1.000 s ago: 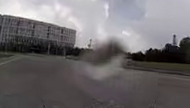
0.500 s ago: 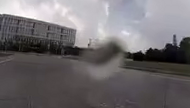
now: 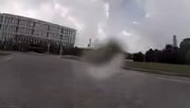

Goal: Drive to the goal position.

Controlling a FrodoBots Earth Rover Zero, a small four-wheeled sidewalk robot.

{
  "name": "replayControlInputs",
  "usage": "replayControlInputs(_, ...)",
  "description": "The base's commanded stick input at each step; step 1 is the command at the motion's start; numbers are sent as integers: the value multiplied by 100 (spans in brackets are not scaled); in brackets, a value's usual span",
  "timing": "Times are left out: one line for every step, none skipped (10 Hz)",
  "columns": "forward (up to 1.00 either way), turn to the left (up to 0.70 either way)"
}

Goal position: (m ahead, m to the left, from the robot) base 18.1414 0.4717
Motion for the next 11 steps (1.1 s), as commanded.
replayControlInputs(70,9)
replayControlInputs(70,2)
replayControlInputs(70,2)
replayControlInputs(70,2)
replayControlInputs(70,2)
replayControlInputs(70,2)
replayControlInputs(70,2)
replayControlInputs(70,2)
replayControlInputs(70,2)
replayControlInputs(70,2)
replayControlInputs(70,2)
